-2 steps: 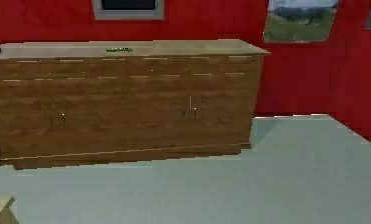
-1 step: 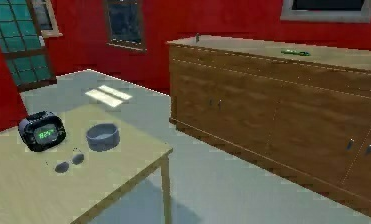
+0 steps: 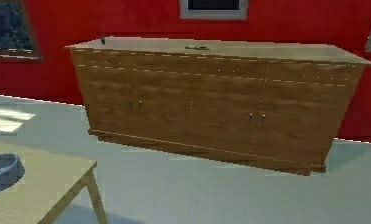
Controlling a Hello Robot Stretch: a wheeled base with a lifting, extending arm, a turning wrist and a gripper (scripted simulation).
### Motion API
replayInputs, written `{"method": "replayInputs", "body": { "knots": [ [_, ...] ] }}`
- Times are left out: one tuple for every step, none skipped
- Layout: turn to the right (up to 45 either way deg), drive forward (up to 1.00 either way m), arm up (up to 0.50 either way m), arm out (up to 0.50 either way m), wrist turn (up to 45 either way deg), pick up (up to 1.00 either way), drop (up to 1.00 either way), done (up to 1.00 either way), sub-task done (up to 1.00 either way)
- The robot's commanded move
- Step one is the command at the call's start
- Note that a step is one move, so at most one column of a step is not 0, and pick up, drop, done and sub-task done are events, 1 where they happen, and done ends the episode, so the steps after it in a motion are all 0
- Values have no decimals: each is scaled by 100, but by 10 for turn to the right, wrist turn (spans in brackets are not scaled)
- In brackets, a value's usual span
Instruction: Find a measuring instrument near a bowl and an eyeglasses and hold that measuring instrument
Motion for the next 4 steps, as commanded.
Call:
{"method": "replayInputs", "body": {
  "knots": [
    [0, 90, 0, 0, 0, 0, 0, 0, 0],
    [-240, 0, 0, 0, 0, 0, 0, 0, 0],
    [0, 35, 0, 0, 0, 0, 0, 0, 0],
    [450, 0, 0, 0, 0, 0, 0, 0, 0]
  ]
}}
